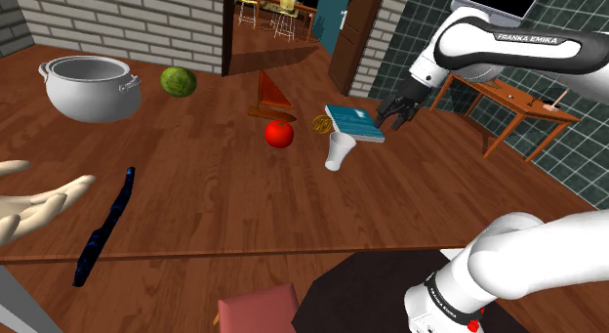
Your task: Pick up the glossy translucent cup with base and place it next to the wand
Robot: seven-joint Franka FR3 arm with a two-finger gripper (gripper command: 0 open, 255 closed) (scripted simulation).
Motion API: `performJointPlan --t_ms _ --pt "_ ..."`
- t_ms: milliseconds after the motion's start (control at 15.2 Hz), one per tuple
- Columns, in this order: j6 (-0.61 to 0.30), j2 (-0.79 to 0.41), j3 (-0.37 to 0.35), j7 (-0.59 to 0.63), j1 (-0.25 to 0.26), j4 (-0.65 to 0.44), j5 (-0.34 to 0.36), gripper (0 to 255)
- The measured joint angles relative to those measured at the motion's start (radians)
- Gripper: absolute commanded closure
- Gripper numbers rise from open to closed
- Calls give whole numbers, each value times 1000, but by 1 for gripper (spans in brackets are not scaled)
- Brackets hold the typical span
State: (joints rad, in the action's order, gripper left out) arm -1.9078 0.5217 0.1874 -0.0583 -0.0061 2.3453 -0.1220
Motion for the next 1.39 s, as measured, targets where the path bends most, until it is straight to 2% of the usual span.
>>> performJointPlan --t_ms 462,858,1386 --pt "-176 -240 80 -106 10 -51 -76 0" --pt "-280 -483 126 -212 19 -162 -203 0" --pt "-368 -564 120 -259 25 -144 -266 0"
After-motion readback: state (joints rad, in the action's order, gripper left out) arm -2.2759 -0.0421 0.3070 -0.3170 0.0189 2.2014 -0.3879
